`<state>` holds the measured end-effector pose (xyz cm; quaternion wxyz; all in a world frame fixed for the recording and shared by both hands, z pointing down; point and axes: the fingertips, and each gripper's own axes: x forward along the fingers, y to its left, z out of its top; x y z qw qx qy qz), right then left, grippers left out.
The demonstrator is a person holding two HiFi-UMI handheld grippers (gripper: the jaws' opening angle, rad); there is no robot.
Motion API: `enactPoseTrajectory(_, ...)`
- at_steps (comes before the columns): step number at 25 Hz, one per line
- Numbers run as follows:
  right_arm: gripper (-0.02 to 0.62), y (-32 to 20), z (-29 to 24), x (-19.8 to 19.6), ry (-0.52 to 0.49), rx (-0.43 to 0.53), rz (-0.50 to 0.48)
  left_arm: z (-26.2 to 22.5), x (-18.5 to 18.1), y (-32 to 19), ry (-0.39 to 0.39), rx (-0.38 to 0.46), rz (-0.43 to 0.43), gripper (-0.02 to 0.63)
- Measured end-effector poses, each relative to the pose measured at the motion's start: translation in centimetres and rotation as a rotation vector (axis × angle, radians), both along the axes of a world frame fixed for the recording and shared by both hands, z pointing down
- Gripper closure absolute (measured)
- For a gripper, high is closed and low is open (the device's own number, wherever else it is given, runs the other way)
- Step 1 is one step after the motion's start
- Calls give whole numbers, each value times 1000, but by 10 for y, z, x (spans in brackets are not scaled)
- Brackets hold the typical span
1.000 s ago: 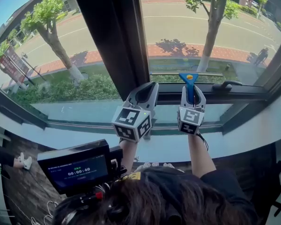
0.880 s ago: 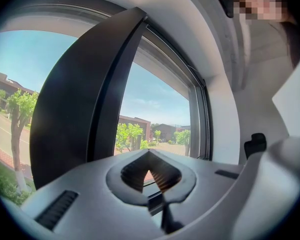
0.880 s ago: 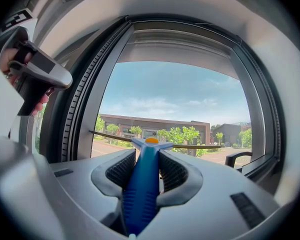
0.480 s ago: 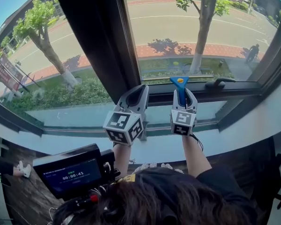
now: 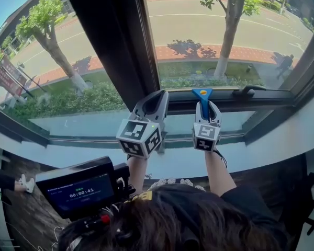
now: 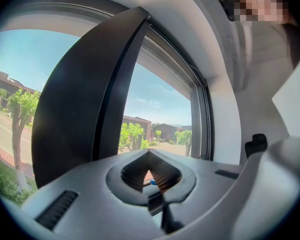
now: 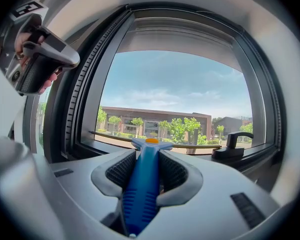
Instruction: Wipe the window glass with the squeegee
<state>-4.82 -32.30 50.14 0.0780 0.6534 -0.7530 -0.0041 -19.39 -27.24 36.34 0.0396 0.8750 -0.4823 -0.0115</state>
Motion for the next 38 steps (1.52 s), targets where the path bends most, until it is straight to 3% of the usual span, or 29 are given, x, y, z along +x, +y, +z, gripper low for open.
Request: enactPoseTrajectory(38,454,-20,16,0,-4,-62,-14,1,-7,-3,1,3,-17,604)
